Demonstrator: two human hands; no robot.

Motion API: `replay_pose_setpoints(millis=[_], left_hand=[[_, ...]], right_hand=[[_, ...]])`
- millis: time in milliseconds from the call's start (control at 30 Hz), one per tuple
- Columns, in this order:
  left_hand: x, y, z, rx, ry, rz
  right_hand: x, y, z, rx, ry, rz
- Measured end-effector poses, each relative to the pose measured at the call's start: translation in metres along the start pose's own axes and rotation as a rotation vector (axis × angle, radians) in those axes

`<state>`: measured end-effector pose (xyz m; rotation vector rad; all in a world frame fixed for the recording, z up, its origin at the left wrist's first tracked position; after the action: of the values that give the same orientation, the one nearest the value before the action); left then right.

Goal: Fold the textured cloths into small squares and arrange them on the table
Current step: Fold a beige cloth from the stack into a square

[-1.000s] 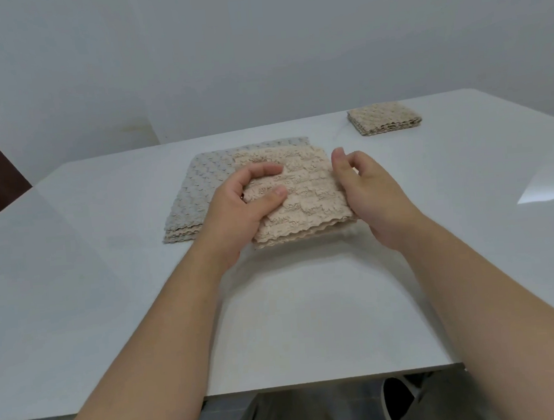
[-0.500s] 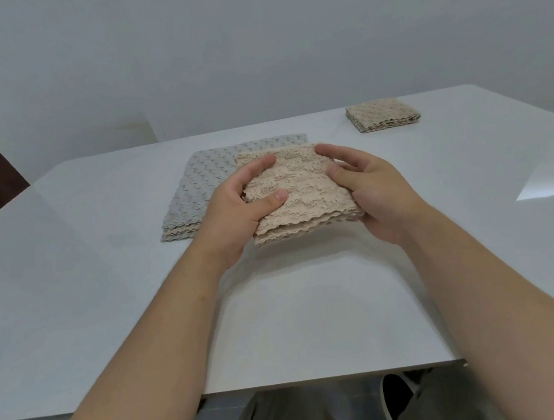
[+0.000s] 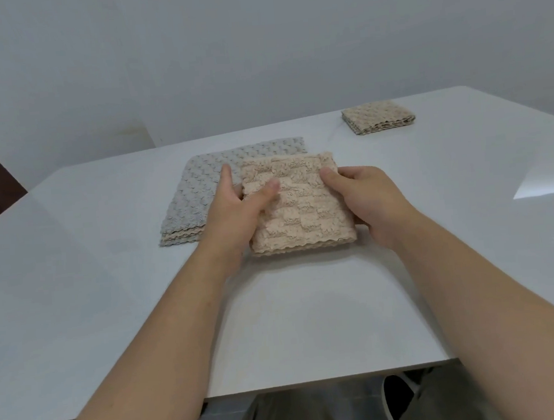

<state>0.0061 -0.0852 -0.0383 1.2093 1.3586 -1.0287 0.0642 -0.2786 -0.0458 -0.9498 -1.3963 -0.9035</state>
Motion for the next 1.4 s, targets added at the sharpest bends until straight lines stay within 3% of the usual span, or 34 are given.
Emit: replay_pose_setpoints(millis=[100,200,300,400,500,600,733,1000,1200,1400], left_hand=[[0.001,0.004,0.002,-0.051,-0.261,-0.190],[0.001,0.005,0.003,-0.073,-0.365,-0.227],[0.001,0.004,0.008,-0.184,-0.257,-0.191],[0.003,0.006,0.015,-0.289,0.056,-0.070],[0.001,0.002,0.024,-0.336,0.345,0.075],[-0.010,0.001,0.040,-0.340,0.520,0.087],[-0.024,0.010,0.073,-0.309,0.429,-0.054],[-0.035,0.018,0.144,-0.261,0.503,0.002],[-0.035,0.029,0.190,-0.172,0.586,0.006],[-0.037,0.046,0.227,-0.100,0.659,-0.074]], right_hand=[[0.002,-0.002,0.001,0.012,0.008,-0.054],[0.003,0.001,0.004,0.002,0.007,-0.074],[0.001,0.004,0.007,-0.010,-0.010,-0.068],[-0.002,0.002,0.012,-0.038,-0.087,-0.074],[-0.001,-0.004,0.014,-0.150,-0.277,-0.122],[0.005,-0.008,0.009,-0.244,-0.375,-0.160],[0.021,-0.005,-0.011,-0.320,-0.502,-0.168],[0.027,-0.028,-0.080,-0.488,-0.953,-0.038],[0.026,-0.034,-0.134,-0.434,-1.002,0.066],[0.008,-0.008,-0.186,-0.273,-1.048,0.215]])
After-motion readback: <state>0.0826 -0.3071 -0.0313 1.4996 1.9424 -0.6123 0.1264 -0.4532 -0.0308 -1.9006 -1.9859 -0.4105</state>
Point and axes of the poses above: each hand's wrist, its own y-axis towards the middle knuckle, its own z-axis out of the palm, x = y × z, the point moved 1 cm from there along y, towards the middle knuckle, and after that the axes turned 10 degrees about x, right-handed, at the moved point
